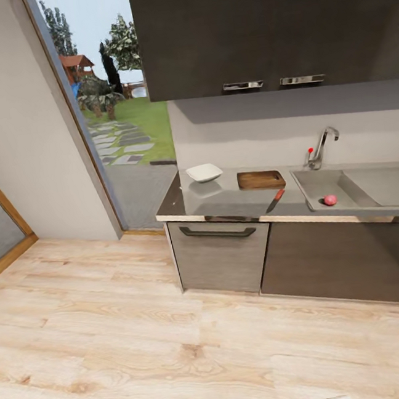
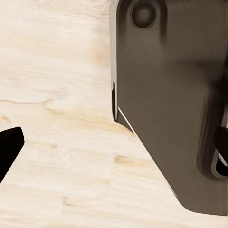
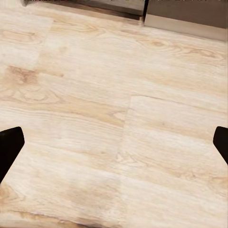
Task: In the kitchen, take the Vidalia onion out of the sink, dice it on the chopping board with the paring knife, put the diced onion into the bowl on the countertop, then place both the paring knife and the chopping board into the sink.
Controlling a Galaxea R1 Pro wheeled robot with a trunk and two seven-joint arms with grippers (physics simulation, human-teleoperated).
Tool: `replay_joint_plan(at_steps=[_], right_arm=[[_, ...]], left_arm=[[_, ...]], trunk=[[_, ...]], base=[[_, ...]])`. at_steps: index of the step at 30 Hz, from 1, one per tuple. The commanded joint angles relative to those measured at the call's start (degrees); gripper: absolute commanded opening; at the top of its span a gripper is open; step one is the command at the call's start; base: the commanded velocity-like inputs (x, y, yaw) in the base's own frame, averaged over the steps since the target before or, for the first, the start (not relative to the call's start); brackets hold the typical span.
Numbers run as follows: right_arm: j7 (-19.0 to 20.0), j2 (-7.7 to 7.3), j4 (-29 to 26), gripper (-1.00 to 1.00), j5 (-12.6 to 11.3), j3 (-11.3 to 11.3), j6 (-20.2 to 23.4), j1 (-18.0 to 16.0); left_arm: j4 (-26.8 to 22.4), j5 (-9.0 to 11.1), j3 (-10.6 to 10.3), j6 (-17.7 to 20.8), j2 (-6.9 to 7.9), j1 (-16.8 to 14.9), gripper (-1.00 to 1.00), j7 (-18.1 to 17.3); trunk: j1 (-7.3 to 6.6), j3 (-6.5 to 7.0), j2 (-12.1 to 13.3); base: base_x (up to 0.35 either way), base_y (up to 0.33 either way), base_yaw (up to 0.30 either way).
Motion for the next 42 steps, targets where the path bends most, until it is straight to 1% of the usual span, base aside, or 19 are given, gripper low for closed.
replay_joint_plan(at_steps=[1,42], right_arm=[[0.5,-0.02,0.0,1.0,0.0,-0.5,-0.2,0.0],[0.5,-0.09,0.0,1.0,0.0,-0.5,-0.2,0.0]], left_arm=[[0.2,0.5,-0.5,-0.3,-0.02,-0.1,1.0,0.0],[0.2,0.5,-0.5,-0.3,-0.01,-0.1,1.0,0.0]], trunk=[[0.03,-0.01,-0.1],[0.03,3.69,-0.1]], base=[[0.0,0.0,0.0],[0.0,0.0,0.0]])
